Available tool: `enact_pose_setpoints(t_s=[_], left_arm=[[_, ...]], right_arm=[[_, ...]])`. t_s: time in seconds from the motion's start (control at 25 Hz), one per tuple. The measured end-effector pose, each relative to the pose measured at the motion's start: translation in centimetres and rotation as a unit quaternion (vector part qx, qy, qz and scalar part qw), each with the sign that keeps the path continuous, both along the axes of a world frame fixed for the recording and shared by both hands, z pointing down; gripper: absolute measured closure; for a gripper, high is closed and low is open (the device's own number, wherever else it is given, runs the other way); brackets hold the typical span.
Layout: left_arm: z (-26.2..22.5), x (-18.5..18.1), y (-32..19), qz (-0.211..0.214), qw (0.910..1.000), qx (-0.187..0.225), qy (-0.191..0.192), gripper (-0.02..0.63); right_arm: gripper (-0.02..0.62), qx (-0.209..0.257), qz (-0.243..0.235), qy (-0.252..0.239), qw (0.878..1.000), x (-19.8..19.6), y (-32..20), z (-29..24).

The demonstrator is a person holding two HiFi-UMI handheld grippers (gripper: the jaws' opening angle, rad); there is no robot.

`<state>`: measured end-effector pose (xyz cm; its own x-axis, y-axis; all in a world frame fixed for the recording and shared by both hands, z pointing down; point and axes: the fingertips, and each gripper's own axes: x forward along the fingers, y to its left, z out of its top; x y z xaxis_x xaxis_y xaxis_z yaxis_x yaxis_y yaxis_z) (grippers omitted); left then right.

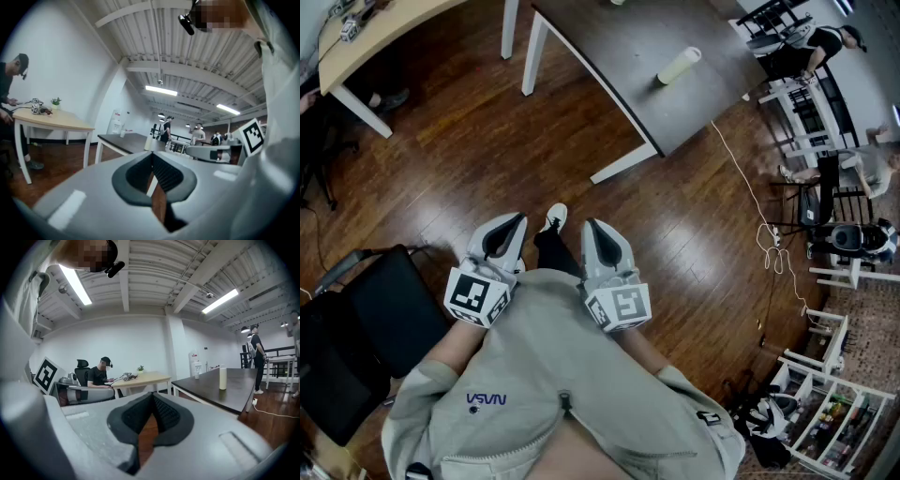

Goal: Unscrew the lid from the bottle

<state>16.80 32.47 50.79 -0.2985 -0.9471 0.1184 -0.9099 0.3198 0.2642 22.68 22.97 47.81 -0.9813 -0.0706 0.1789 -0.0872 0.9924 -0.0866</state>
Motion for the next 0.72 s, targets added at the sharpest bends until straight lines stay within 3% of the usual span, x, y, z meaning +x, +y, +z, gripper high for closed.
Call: enact_pose_setpoints(t_s=[0.36,0.72], left_arm=[[0.8,-6.7,-4.2,-0.022,0.9992,-0.033,0.003,0.604],[-1.3,-14.4,-9.2,-0.029,0.9977,-0.054,-0.030,0.603]], right_arm=[[0.597,-0.017,-0.025,-0.002,1.000,-7.5,-5.1,1.6],[0.597,-0.037,-0.041,-0.016,0.998,-16.4,-9.9,1.0]])
